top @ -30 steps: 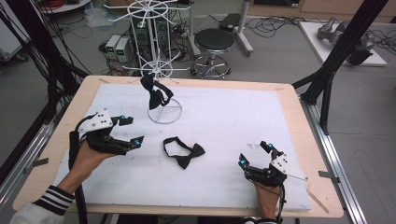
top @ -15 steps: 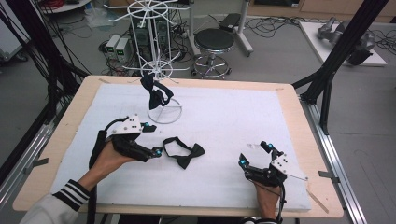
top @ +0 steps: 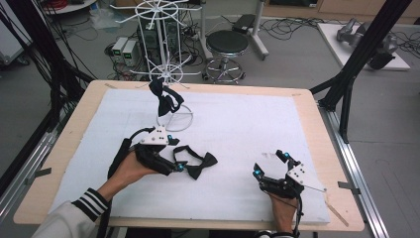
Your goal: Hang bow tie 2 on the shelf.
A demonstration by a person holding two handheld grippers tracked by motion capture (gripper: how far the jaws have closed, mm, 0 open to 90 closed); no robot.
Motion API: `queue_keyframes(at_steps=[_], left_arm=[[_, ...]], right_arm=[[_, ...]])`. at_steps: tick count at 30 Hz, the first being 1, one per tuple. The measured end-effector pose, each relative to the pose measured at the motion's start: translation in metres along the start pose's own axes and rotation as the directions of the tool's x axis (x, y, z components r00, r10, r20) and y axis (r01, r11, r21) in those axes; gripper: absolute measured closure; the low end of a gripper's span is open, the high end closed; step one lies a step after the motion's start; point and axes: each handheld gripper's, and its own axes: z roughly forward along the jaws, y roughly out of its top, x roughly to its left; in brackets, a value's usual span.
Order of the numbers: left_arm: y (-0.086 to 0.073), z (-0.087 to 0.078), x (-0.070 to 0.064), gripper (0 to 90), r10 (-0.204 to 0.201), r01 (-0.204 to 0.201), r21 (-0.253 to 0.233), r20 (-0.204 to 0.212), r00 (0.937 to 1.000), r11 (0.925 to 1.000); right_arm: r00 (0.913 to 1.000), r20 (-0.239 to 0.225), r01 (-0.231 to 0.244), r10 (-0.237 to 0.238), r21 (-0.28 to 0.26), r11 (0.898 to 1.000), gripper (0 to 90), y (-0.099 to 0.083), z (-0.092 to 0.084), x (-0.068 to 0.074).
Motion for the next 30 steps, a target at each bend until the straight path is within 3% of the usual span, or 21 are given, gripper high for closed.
queue_keyframes(at_steps=[12,17,23,30], left_arm=[[0.010,0.022,-0.003,21.1,0.026,-0.030,0.099,0.038,0.9989,0.9947],[0.014,0.030,-0.003,21.6,0.018,-0.023,0.132,0.042,0.9990,0.9910],[0.019,0.042,-0.005,23.8,0.015,-0.024,0.184,0.053,0.9985,0.9827],[0.023,0.054,-0.007,28.4,0.001,-0.021,0.256,0.076,0.9971,0.9665]], right_arm=[[1.0000,-0.001,-0.001,0.001,-0.003,1.000,6.7,0.000,0.000,-0.001],[1.0000,-0.002,-0.002,0.002,-0.005,1.000,6.7,0.000,-0.001,-0.001],[1.0000,-0.004,-0.003,0.003,-0.006,1.000,6.7,0.000,-0.001,-0.001],[1.0000,-0.005,-0.007,0.007,-0.005,1.000,6.7,0.000,-0.001,-0.001]])
